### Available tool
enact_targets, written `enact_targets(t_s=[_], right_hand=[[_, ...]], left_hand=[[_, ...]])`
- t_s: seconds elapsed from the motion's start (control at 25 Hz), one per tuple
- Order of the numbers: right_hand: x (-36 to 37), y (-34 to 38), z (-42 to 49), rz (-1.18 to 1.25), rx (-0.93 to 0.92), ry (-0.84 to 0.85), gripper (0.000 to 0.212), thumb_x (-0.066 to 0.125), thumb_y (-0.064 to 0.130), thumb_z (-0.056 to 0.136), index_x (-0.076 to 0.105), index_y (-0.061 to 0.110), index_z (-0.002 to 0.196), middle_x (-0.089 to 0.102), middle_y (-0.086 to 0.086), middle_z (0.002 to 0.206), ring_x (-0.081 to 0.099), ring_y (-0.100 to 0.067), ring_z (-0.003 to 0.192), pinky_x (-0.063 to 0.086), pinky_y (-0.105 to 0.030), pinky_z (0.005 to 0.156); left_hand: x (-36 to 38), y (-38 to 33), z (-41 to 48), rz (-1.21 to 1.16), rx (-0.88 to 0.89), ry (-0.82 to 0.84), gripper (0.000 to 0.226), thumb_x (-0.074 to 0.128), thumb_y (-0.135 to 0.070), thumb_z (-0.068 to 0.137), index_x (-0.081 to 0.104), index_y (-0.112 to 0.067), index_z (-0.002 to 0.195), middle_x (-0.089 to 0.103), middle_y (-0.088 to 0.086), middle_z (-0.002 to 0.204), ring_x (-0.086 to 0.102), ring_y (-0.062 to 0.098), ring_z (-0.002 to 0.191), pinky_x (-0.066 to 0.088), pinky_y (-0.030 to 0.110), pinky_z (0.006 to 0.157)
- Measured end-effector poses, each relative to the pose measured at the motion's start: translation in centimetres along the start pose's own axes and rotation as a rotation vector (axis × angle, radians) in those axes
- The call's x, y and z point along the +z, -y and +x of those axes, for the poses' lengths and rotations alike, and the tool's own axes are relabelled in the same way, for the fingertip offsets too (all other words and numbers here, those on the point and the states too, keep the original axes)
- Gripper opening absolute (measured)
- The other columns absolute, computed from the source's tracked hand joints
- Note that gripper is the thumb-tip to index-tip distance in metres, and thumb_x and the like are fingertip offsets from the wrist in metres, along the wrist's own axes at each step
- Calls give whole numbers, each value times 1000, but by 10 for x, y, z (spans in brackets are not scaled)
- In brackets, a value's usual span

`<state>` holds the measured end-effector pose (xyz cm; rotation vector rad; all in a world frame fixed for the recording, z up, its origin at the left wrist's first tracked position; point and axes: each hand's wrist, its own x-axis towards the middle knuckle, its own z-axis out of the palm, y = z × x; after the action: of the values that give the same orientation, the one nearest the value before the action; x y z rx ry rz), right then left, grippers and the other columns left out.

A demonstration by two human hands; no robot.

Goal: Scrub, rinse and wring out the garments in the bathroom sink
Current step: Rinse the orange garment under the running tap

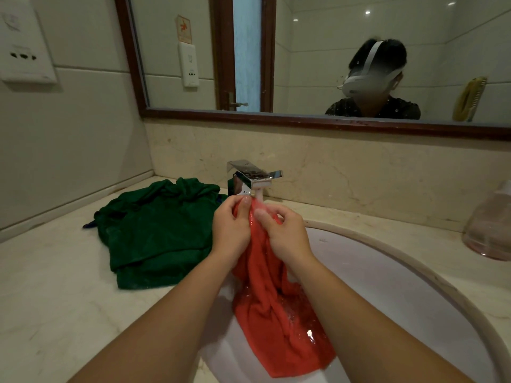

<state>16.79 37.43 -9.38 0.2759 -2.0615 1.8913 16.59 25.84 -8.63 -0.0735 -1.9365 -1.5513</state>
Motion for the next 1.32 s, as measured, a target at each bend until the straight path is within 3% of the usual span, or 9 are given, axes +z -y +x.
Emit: enact_targets(t_s=[0.08,0.2,0.28,0.44,0.6,0.84,0.96,1.08,1.32], right_hand=[[-1,2,0,0,23,-4,24,72,22,94,69,9,74,62,-1,63,50,-6,55,41,-26,53],[-3,1,2,-15,-21,-55,29,71,21,95,64,18,66,54,12,53,42,-1,51,35,-22,52],[-5,1,5,-25,-46,-109,19,70,18,95,72,23,77,65,17,60,54,3,57,42,-18,59],[-6,0,9,13,-45,-153,10,71,18,94,80,21,91,77,6,82,71,-6,80,56,-31,78],[-7,2,8,-12,-62,-145,11,71,22,95,81,19,98,77,8,87,71,-3,85,56,-28,80],[-8,1,5,-22,-90,-96,10,70,18,95,76,26,96,74,12,88,65,3,80,49,-17,73],[-5,-1,2,-52,-145,-16,20,73,17,93,76,28,109,74,14,104,67,0,97,52,-17,85],[-5,-1,1,-6,-139,21,20,76,12,90,77,22,107,75,14,103,68,3,98,50,-15,89],[-5,-7,5,-80,-124,-44,21,71,17,93,79,20,112,77,10,107,69,-4,105,54,-29,95]], left_hand=[[-2,1,1,3,6,-37,14,57,-19,103,69,-20,96,67,-15,86,61,-9,78,43,6,70],[-2,5,3,30,13,-26,16,57,-24,103,71,-17,97,68,-11,87,62,2,81,47,17,74],[-1,5,1,62,19,16,14,58,-24,102,70,-19,97,68,-11,86,61,2,78,48,24,74],[-2,3,-1,56,58,85,11,66,-27,98,73,-21,105,71,-13,97,64,-3,91,50,19,83],[-3,-3,-3,15,84,137,12,73,-31,92,75,-29,103,73,-15,104,65,-2,103,49,16,91],[-4,-5,-2,-36,-30,64,11,69,-16,95,73,-26,99,71,-17,92,67,2,91,50,14,77],[-3,-5,1,-60,-69,17,16,67,-11,96,71,-27,95,69,-18,89,64,-7,83,46,5,71],[-3,-6,0,-117,-88,0,21,67,-8,95,70,-28,94,67,-20,89,62,-17,77,45,3,71],[-5,-3,-1,-85,-66,60,13,67,-12,96,72,-24,95,70,-16,90,62,-16,78,47,5,73]])
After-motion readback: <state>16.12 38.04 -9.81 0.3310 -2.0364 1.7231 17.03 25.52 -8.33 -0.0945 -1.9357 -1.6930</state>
